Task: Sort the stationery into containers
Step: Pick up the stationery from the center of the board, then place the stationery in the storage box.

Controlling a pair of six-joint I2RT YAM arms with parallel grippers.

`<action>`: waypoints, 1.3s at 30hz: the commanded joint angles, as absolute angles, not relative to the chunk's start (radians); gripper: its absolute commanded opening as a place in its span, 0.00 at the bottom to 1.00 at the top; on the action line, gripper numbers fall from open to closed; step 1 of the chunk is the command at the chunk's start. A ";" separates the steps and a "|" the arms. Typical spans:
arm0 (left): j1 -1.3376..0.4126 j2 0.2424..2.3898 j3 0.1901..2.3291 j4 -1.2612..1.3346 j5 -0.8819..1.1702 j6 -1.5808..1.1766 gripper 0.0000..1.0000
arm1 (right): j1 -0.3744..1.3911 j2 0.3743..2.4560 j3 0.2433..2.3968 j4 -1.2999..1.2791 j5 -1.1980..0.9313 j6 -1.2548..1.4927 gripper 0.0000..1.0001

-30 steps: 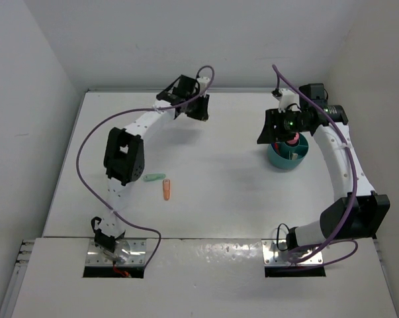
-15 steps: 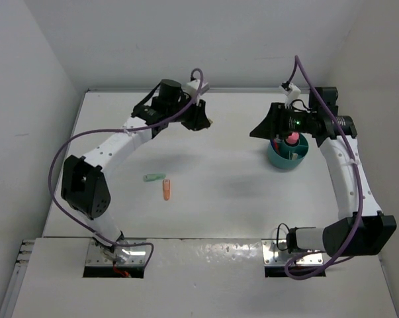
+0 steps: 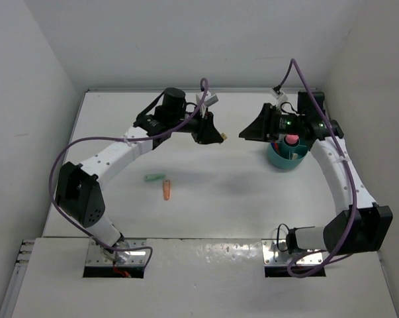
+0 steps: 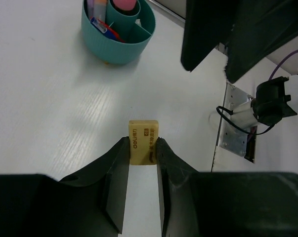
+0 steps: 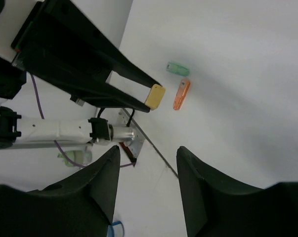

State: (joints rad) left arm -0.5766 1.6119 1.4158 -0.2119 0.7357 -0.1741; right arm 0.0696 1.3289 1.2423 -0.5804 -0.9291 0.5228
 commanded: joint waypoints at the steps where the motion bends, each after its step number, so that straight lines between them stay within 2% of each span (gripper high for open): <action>1: -0.609 1.566 1.420 -0.182 0.766 -0.147 0.00 | 0.068 1.359 1.200 -0.512 -0.957 0.641 0.48; 4: -0.635 1.569 1.436 -0.210 0.750 -0.112 0.00 | 0.069 1.373 1.171 -0.482 -0.968 0.687 0.48; 9: -0.673 1.585 1.469 -0.256 0.730 -0.060 0.00 | 0.077 1.407 1.166 -0.462 -0.974 0.710 0.57; 22: -0.724 1.620 1.529 -0.302 0.673 -0.025 0.00 | 0.155 1.402 1.114 -0.509 -1.002 0.641 0.53; 25: -0.733 1.626 1.546 -0.314 0.661 -0.012 0.00 | 0.160 1.405 1.114 -0.514 -1.000 0.637 0.46; 31: -0.736 1.626 1.551 -0.325 0.655 -0.005 0.00 | 0.153 1.397 1.117 -0.515 -0.994 0.624 0.15; 32: -0.736 1.626 1.551 -0.330 0.649 -0.005 0.05 | 0.144 1.397 1.123 -0.517 -0.993 0.618 0.08; 34: -0.736 1.624 1.551 -0.336 0.637 -0.006 0.35 | 0.126 1.396 1.135 -0.544 -0.991 0.595 0.02; 35: -0.733 1.624 1.551 -0.345 0.612 -0.008 0.66 | 0.112 1.394 1.159 -0.558 -0.986 0.580 0.00; 36: -0.723 1.620 1.548 -0.351 0.589 -0.027 0.89 | 0.076 1.393 1.172 -0.577 -0.986 0.540 0.00; 37: -0.712 1.617 1.542 -0.351 0.551 -0.047 1.00 | 0.048 1.397 1.218 -0.648 -0.983 0.505 0.00; 39: -0.662 1.605 1.514 -0.336 0.525 -0.116 1.00 | -0.047 1.408 1.288 -0.832 -0.968 0.318 0.00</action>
